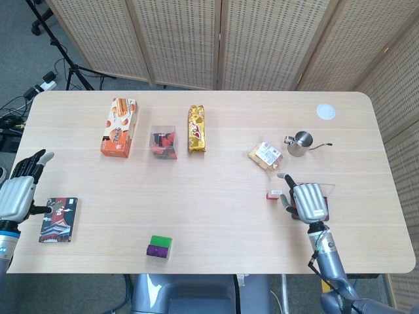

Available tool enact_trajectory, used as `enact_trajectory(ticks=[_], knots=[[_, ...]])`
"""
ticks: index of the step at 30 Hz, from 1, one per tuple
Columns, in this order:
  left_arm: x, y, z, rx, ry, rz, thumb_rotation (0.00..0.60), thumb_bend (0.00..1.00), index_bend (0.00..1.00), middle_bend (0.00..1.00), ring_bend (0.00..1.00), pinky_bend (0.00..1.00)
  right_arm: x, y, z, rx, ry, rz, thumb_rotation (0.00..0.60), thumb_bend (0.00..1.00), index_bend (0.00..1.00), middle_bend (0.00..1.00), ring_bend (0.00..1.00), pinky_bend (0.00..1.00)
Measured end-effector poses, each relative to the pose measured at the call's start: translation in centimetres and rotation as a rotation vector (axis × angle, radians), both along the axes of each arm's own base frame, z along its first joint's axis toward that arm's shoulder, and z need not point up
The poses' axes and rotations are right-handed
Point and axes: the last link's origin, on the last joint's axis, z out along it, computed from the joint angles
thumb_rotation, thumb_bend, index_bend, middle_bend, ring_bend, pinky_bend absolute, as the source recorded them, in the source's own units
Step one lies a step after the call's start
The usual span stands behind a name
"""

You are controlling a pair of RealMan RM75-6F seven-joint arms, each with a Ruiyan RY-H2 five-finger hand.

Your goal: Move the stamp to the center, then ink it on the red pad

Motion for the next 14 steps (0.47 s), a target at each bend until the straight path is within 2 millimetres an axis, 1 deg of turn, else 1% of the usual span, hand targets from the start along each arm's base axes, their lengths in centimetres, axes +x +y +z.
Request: enact_trajectory(ticks=[1, 2, 3, 4, 5, 6, 8, 10, 12, 14], knots=[[-0.1, -0.1, 0.0, 0.002, 0.000, -0.001, 0.600, 0.08, 0.00, 0.00, 0.00, 0.00, 0.1, 0.2, 1.0, -0.012, -0.008, 0.009, 0.600, 0.12, 0.19, 0.57, 0.61, 0.85], [-0.2, -0.3, 0.1, 0.004, 0.000, -0.001, 0.600, 0.08, 0.00, 0.00, 0.00, 0.00, 0.1, 0.4, 1.8, -0.016, -0.010, 0.011, 0.600, 0.04, 0.14, 0.39, 0.38, 0.68], [-0.3, -0.6, 0.2, 0.007, 0.002, -0.002, 0.600, 0.08, 0.00, 0.00, 0.00, 0.00, 0.0, 0.7, 2.5, -0.018, -0.009, 0.009, 0.600, 0.00, 0.09, 0.21, 0.18, 0.48], [-0.4, -0.8, 0.2, 0.009, 0.003, -0.004, 0.600, 0.07, 0.00, 0.00, 0.00, 0.00, -0.1, 1.1, 3.5, -0.019, -0.005, 0.003, 0.600, 0.00, 0.07, 0.12, 0.09, 0.38], [-0.5, -0.9, 0.2, 0.009, 0.004, -0.006, 0.600, 0.05, 0.00, 0.00, 0.00, 0.00, -0.1, 1.4, 4.3, -0.022, 0.000, -0.002, 0.600, 0.00, 0.05, 0.04, 0.02, 0.26], [-0.7, -1.2, 0.3, 0.009, 0.006, -0.009, 0.600, 0.04, 0.00, 0.00, 0.00, 0.00, -0.2, 1.8, 5.2, -0.028, 0.007, -0.010, 0.600, 0.00, 0.04, 0.00, 0.00, 0.19], [-0.9, -1.4, 0.4, 0.014, 0.013, -0.017, 0.600, 0.02, 0.00, 0.00, 0.00, 0.00, -0.6, 2.8, 7.4, -0.059, 0.025, -0.037, 0.600, 0.00, 0.03, 0.00, 0.00, 0.13], [-1.3, -1.7, 0.6, 0.029, 0.026, -0.023, 0.600, 0.02, 0.00, 0.00, 0.00, 0.00, -1.6, 4.1, 9.4, -0.094, 0.039, -0.082, 0.600, 0.00, 0.01, 0.00, 0.00, 0.07], [-1.7, -1.9, 0.7, 0.047, 0.034, -0.035, 0.600, 0.02, 0.00, 0.00, 0.00, 0.00, -2.6, 5.0, 10.5, -0.104, 0.044, -0.128, 0.600, 0.00, 0.00, 0.00, 0.00, 0.02], [-2.0, -2.3, 0.8, 0.064, 0.036, -0.050, 0.600, 0.02, 0.00, 0.00, 0.00, 0.00, -3.7, 6.0, 11.0, -0.095, 0.045, -0.183, 0.600, 0.00, 0.00, 0.00, 0.00, 0.00]])
